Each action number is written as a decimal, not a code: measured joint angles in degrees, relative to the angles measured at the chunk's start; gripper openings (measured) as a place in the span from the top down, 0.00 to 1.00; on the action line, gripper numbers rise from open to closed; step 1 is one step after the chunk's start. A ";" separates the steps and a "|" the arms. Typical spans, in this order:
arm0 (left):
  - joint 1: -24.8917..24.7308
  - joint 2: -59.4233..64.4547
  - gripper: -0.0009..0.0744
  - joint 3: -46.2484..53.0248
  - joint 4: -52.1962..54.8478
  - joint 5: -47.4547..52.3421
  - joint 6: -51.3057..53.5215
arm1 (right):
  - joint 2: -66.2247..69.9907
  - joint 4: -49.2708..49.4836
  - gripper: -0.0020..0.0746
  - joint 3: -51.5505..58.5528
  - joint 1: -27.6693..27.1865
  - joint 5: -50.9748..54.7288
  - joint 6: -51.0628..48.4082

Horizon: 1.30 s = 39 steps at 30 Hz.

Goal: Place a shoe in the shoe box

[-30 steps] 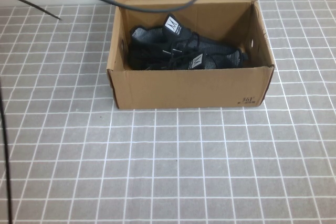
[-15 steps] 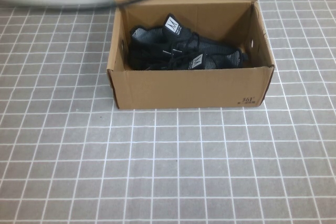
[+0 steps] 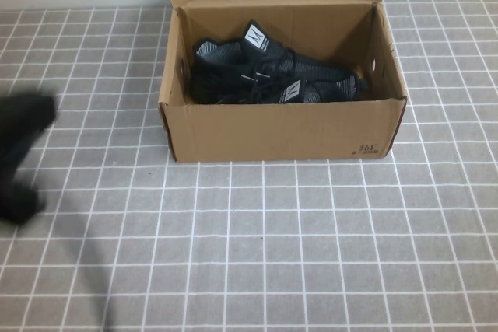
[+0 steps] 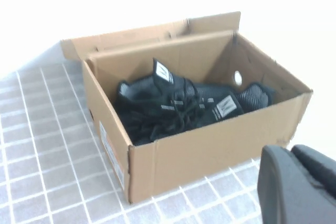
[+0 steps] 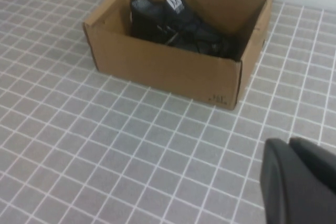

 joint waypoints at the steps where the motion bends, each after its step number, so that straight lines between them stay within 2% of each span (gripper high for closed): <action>1: 0.00 -2.78 0.99 4.46 -0.10 -3.07 0.00 | -0.52 0.17 0.99 0.88 0.00 -1.16 -0.11; 5: 0.00 -14.41 0.99 17.74 -0.31 -13.10 -0.14 | -1.24 2.40 0.99 5.89 0.00 -6.84 -1.27; 10: 0.00 -22.14 0.99 29.01 0.26 -20.41 -0.14 | -1.24 4.94 0.99 14.24 0.00 -17.60 -2.68; 17: 0.00 -24.16 0.99 42.65 1.10 -27.28 -0.14 | -1.24 9.36 0.99 29.63 0.00 -37.21 -3.03; 22: 0.00 -24.26 0.99 50.24 1.13 -33.67 -0.14 | -1.03 10.04 0.99 36.43 0.00 -48.10 -3.18; 27: 0.00 -24.26 0.99 51.48 1.13 -30.75 -0.14 | -0.94 10.19 0.99 38.96 0.00 -51.16 -3.18; 34: 0.00 -24.39 0.99 51.52 1.13 -20.49 -0.14 | -0.94 10.19 0.99 39.52 0.00 -48.88 -3.18; 39: 0.00 -24.39 0.99 51.52 1.13 -18.98 -0.14 | -0.94 10.19 0.99 39.61 0.00 -47.96 -3.18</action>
